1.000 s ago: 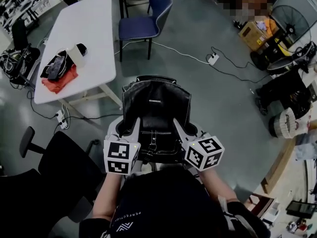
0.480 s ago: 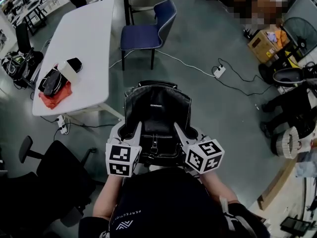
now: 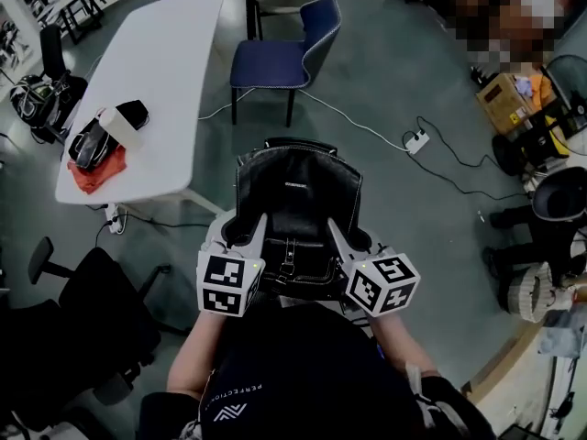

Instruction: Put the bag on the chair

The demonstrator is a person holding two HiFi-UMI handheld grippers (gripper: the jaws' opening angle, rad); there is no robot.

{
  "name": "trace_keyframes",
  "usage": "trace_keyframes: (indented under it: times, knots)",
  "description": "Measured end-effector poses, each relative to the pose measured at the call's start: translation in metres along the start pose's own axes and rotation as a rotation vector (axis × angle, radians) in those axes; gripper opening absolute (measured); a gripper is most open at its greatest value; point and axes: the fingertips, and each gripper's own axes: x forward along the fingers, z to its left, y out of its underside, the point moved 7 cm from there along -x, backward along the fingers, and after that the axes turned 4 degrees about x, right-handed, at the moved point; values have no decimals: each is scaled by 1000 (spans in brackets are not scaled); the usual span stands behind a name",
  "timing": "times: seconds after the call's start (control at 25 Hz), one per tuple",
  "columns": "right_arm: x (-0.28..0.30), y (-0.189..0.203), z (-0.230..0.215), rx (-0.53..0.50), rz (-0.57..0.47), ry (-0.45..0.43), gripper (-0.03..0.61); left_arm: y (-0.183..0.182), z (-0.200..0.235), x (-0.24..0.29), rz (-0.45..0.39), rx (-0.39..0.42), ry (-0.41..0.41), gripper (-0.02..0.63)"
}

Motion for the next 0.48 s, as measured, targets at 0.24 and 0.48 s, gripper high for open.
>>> trace_keyframes:
  times: [0.24, 0.48]
  knots:
    - [22, -14, -12, 5, 7, -14, 18, -10, 14, 21, 11, -2, -15, 91]
    - [57, -32, -34, 7, 4, 6, 18, -21, 36, 62, 5, -1, -3, 91]
